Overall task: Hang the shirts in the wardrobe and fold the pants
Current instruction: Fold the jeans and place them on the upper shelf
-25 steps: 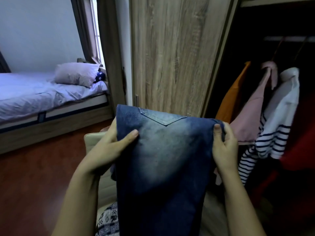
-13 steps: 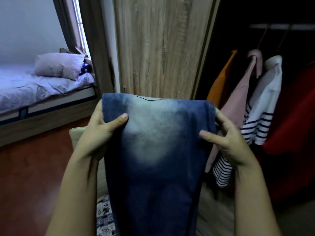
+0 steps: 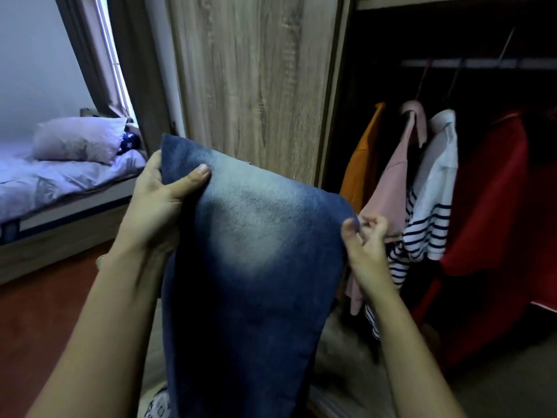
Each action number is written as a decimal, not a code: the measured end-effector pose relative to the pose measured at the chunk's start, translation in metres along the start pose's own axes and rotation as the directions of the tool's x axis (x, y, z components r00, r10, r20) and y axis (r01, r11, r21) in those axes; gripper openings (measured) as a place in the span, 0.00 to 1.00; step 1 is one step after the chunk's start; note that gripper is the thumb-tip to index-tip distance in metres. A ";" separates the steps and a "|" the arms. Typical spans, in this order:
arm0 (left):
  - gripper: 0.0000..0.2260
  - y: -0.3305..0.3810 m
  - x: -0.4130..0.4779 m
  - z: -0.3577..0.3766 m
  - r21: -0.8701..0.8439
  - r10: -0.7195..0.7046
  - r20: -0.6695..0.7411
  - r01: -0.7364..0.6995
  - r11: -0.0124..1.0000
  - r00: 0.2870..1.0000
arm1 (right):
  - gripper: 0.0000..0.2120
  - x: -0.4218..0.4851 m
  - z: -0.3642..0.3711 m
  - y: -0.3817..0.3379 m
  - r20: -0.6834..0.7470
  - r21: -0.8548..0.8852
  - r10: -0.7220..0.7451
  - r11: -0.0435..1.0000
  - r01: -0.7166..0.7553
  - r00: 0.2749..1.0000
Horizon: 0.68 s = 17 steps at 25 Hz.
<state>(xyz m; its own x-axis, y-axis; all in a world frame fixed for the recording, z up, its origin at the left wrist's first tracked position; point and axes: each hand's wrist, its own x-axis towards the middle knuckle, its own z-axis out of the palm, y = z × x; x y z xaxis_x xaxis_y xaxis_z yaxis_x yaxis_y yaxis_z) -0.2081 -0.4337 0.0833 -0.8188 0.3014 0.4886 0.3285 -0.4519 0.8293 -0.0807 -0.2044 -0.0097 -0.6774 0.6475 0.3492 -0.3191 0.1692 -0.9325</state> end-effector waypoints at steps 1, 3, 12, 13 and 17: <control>0.10 0.000 0.004 0.004 0.003 -0.006 -0.014 0.006 1.000 1.000 | 0.38 -0.009 0.006 0.013 -0.027 -0.066 0.029 0.997 -0.031 0.999; 0.10 -0.002 0.009 0.006 0.012 -0.017 -0.030 0.017 1.000 0.999 | 0.33 -0.025 0.016 0.030 -0.021 -0.139 0.138 0.980 -0.140 0.990; 0.07 -0.005 0.010 -0.002 0.020 -0.042 -0.047 0.043 0.999 0.998 | 0.13 -0.017 0.041 0.030 -0.257 -0.143 -0.037 0.990 0.000 0.966; 0.08 -0.005 0.010 -0.004 0.040 -0.033 -0.028 0.034 0.999 0.999 | 0.11 -0.015 0.042 0.033 -0.225 -0.095 -0.019 0.995 -0.002 0.974; 0.08 -0.007 0.008 -0.014 0.076 -0.014 0.002 0.014 0.997 1.000 | 0.13 -0.006 0.040 0.031 -0.176 -0.044 0.013 0.999 -0.021 0.984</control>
<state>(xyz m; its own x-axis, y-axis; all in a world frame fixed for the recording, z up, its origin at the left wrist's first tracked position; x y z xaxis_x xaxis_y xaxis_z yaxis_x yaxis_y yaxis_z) -0.2239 -0.4396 0.0776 -0.8222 0.3096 0.4776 0.3519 -0.3829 0.8541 -0.1129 -0.2330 -0.0372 -0.5545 0.7702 0.3151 -0.2751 0.1877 -0.9429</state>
